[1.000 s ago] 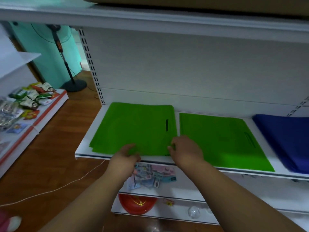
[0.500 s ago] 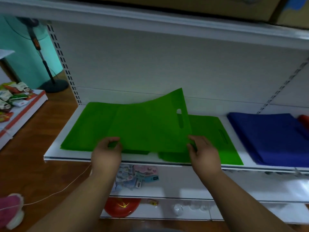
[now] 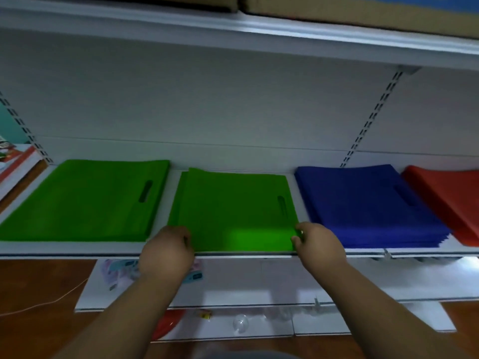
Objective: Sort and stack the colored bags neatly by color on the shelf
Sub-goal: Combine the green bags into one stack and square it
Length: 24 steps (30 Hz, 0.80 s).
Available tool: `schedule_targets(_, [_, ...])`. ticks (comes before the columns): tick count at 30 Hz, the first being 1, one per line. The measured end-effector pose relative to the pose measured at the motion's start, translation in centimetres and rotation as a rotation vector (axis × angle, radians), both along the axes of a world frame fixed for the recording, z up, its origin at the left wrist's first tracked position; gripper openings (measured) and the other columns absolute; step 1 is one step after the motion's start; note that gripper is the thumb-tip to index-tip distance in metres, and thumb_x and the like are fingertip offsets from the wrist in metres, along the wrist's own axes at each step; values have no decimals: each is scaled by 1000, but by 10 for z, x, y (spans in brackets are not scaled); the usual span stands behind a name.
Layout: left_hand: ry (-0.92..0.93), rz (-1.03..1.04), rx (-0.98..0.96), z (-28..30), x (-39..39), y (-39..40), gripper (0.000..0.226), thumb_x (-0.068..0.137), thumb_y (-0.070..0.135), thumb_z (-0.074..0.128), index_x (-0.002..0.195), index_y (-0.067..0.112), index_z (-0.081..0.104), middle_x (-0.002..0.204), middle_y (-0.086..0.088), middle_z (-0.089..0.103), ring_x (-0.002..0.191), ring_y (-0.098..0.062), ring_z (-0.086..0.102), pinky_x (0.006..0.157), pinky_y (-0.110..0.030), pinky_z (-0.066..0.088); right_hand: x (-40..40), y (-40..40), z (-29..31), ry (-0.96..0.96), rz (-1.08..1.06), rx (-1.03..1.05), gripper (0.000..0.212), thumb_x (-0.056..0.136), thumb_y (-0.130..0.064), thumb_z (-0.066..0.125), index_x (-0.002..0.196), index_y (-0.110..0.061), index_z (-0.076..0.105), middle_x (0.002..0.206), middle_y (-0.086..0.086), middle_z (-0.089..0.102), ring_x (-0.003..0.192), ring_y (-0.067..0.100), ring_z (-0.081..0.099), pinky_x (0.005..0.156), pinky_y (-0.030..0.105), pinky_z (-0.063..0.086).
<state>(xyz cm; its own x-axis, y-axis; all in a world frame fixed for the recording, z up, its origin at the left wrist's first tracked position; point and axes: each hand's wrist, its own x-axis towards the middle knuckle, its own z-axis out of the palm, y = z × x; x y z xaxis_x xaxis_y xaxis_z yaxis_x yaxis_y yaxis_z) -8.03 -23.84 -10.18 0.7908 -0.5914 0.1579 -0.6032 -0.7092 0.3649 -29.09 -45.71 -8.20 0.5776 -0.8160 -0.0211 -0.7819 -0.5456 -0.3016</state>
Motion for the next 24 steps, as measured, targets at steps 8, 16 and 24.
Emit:
schedule_targets(8, [-53,4,62,4,-6,-5,12,79,14,64,77,13,76,87,-17,54,47,-25,41,52,-24,32,3,-4,-11,30,83,-16,27,97,-34,50,115,-17,62,112,7,57,92,27,60,68,33,46])
schedule_targets(16, [5,-6,-110,11,12,24,33,87,34,55,109,17,73,101,-14,67,77,-34,65,62,-32,48,52,43,3,-132,208,-14,34,97,-37,51,123,-19,62,113,7,61,94,27,61,74,34,49])
schedule_targets(24, [304,206,-210,22,95,112,40,92,32,61,132,24,57,57,-1,57,55,-19,56,50,-28,36,160,147,6,-64,527,120,57,99,-45,46,152,-36,27,135,5,53,120,25,52,89,30,43])
